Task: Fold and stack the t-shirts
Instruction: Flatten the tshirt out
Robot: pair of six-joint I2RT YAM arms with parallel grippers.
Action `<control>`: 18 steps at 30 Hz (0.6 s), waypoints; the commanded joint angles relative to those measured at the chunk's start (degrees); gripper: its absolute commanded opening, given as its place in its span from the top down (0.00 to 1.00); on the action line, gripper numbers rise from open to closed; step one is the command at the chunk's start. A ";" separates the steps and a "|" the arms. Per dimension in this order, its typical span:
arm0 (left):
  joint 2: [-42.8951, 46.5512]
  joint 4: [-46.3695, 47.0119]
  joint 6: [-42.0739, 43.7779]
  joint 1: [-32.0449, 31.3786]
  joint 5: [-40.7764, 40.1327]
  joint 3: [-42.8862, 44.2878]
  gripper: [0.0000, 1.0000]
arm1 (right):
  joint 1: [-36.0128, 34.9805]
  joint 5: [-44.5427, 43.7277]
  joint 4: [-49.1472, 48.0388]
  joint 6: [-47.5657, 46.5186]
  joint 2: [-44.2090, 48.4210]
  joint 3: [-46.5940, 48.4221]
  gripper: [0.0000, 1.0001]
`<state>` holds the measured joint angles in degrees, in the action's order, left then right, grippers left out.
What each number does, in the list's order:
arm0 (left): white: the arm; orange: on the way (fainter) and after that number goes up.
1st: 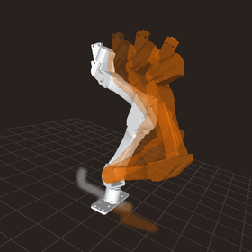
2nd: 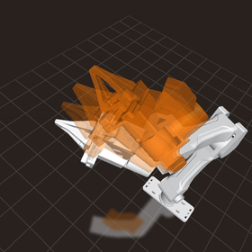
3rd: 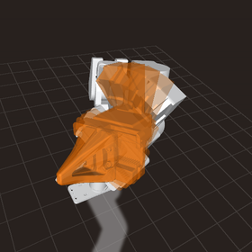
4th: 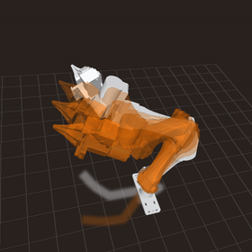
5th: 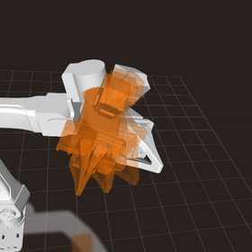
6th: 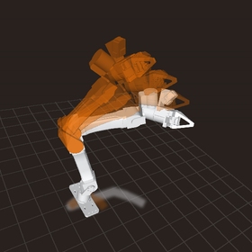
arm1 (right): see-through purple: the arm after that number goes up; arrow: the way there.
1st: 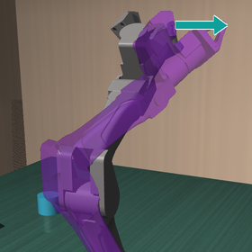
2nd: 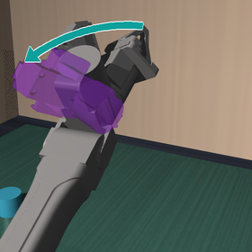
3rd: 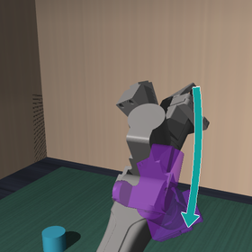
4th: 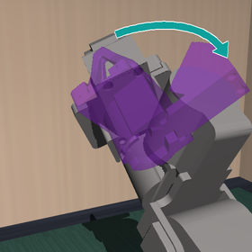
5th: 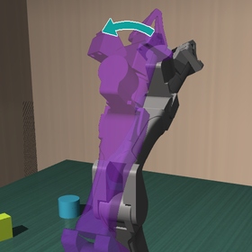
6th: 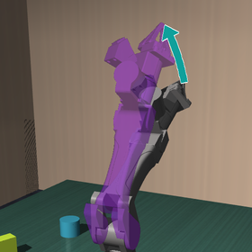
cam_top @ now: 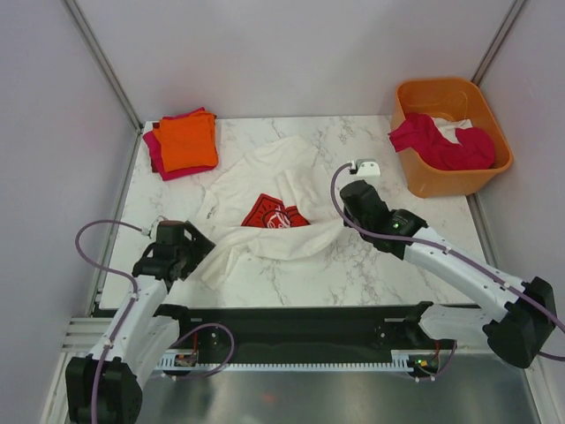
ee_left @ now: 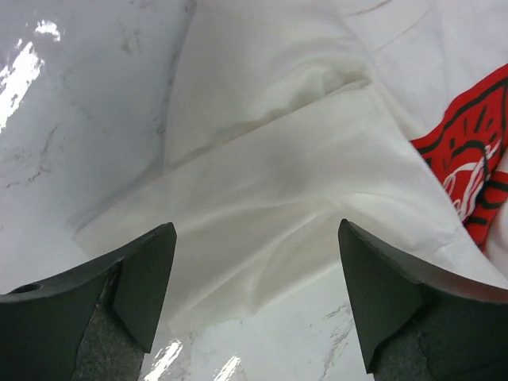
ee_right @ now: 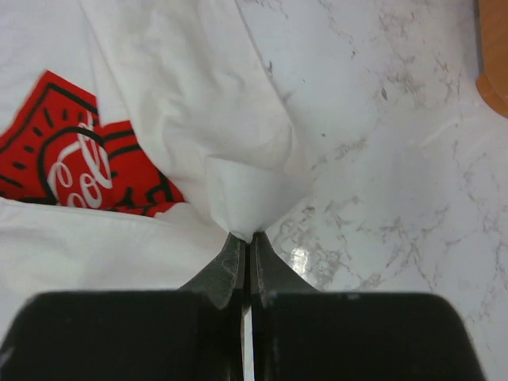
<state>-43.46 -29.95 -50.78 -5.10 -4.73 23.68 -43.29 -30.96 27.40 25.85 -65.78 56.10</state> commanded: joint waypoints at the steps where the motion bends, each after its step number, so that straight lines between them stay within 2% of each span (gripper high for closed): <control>1: -2.59 -3.35 -2.38 -2.00 2.80 -0.48 0.09 | 3.02 -2.61 1.69 1.49 -1.28 -0.02 1.00; 6: -4.61 -5.90 -6.86 -7.72 0.61 -2.67 0.16 | 10.32 1.60 -0.06 -1.23 -2.34 -0.11 1.00; 10: -4.35 -8.19 -8.01 -9.31 -1.59 -2.32 0.25 | 12.00 3.27 -1.12 -2.11 -1.81 -0.90 1.00; 13: -6.36 -7.49 -8.54 -10.10 -3.09 -1.98 0.46 | 12.35 4.50 -1.73 -2.03 -1.63 -1.69 1.00; 14: -7.42 -6.53 -8.19 -10.28 -3.35 -1.19 0.58 | 12.35 4.68 -1.91 -2.03 -1.55 -2.04 1.00; 16: -11.70 -3.72 -6.52 -10.54 -3.79 -0.48 0.72 | 12.61 5.47 -2.61 -2.03 -1.98 -2.57 1.00; 17: -13.39 -2.92 -5.91 -10.71 -3.53 0.13 0.90 | 12.79 5.82 -2.70 -2.03 -2.25 -2.57 1.00; 18: -14.71 -2.31 -5.47 -10.72 -3.18 0.22 0.97 | 12.96 6.08 -2.61 -2.03 -2.68 -2.57 1.00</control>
<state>-54.04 -34.61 -56.66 -15.31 -6.04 22.98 -30.96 -26.17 26.89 24.40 -68.47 53.78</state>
